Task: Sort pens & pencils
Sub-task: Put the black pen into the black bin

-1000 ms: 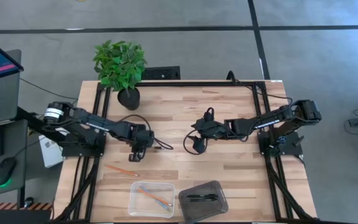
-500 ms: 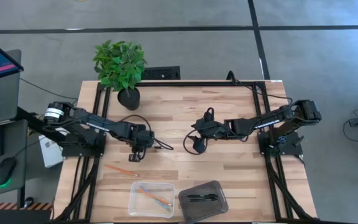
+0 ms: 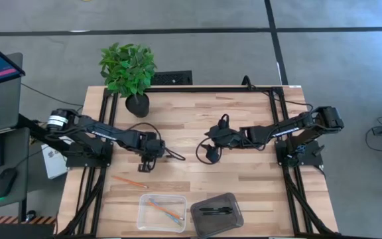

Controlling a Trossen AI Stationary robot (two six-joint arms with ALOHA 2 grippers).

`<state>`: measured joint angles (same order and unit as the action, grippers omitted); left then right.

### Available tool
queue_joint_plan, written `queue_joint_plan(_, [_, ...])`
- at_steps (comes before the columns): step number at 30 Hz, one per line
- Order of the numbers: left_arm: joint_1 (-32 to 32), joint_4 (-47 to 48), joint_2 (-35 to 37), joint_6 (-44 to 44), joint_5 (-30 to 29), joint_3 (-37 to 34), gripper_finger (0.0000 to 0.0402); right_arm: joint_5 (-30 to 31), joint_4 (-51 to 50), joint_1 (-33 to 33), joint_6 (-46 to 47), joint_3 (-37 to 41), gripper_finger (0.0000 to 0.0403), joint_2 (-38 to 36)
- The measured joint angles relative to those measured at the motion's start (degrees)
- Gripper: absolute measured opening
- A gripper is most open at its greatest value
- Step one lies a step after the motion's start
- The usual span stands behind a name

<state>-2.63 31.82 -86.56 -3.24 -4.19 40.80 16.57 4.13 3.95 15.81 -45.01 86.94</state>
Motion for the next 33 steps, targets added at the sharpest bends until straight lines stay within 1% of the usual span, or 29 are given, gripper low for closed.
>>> queue_joint_plan(4, [0.17, -0.33, 3.19, 0.53, -3.58, 0.08, 0.0024, -0.01, -4.85, -1.45, 5.28, 0.00, 0.0292, 0.00])
queue_joint_plan(6, [0.10, -0.21, 5.30, 0.56, -3.57, 0.08, 0.0021, -0.01, -6.86, -2.09, 6.74, 0.02, 0.0292, 0.00])
queue_joint_plan(9, [0.08, -0.56, 8.89, 0.79, -3.68, 0.15, 0.0019, -0.18, -7.08, -2.52, 6.76, 0.02, 0.0292, 0.00])
queue_joint_plan(13, [0.08, -1.42, 13.30, 0.96, -5.30, 0.15, 0.0019, -0.19, -6.09, -2.48, 6.30, 0.02, 0.0292, 0.00])
queue_joint_plan(15, [0.08, -3.00, 15.59, 0.79, -5.60, 0.15, 0.0019, -0.27, -3.64, -2.29, 5.97, 0.02, 0.0292, 0.02])
queue_joint_plan(19, [0.08, -8.37, 19.66, -0.62, -5.79, 0.19, 0.0019, -1.92, 4.73, -0.84, 0.43, 0.02, 0.0292, 0.02])
queue_joint_plan(22, [0.06, -11.88, 22.01, -1.26, -7.78, 0.25, 0.0019, -2.07, 10.90, 0.47, -3.26, 0.02, 0.0292, 0.02])
queue_joint_plan(24, [0.08, -13.44, 23.22, -2.33, -9.58, 0.25, 0.0019, -2.13, 13.27, 1.12, -6.22, 0.00, 0.0292, 0.02])
queue_joint_plan(27, [0.12, -16.14, 24.13, -3.93, -10.45, 0.25, 0.0019, -2.10, 15.03, 1.57, -8.61, 0.00, 0.0292, 0.02])
queue_joint_plan(33, [0.10, -22.94, 23.51, -7.70, -10.03, 0.32, 0.0020, -2.09, 19.46, 1.72, -9.76, 0.00, 0.0292, 0.04])
